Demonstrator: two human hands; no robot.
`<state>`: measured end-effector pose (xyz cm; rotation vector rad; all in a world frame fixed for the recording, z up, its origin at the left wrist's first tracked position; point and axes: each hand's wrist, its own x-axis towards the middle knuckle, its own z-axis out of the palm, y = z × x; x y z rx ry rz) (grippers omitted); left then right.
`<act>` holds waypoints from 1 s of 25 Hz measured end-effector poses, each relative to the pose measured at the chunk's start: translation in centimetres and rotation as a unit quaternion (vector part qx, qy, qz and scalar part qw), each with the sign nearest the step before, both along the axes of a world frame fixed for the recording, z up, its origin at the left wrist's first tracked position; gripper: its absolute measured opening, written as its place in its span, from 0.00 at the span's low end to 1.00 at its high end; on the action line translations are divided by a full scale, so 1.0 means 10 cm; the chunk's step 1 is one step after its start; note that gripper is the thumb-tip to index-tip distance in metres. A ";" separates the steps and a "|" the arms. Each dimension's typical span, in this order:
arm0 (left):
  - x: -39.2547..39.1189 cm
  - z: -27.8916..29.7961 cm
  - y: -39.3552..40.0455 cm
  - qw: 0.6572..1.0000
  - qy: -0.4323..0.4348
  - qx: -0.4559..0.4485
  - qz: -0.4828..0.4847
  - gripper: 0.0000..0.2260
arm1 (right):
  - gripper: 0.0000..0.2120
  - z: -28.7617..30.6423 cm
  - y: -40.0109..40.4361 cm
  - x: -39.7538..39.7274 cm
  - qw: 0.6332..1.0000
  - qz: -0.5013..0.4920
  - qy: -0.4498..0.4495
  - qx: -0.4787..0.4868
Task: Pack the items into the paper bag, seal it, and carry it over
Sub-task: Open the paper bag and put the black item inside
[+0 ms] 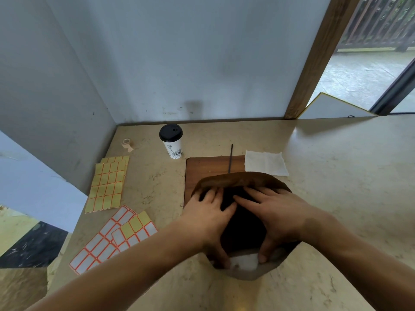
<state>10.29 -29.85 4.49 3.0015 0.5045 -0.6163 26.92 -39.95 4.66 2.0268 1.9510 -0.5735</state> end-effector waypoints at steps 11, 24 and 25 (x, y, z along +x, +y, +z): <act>0.19 -0.01 0.11 0.988 0.108 0.077 0.085 0.34 | 0.53 0.02 0.19 -0.17 0.999 -0.015 -0.004 0.036; -0.09 -0.11 0.24 0.996 0.066 0.063 0.014 0.50 | 0.56 -0.11 0.11 -0.13 0.999 -0.033 -0.026 -0.002; -0.13 -0.11 0.27 0.996 0.055 0.064 0.013 0.50 | 0.55 -0.11 0.12 -0.12 0.999 -0.033 -0.022 0.005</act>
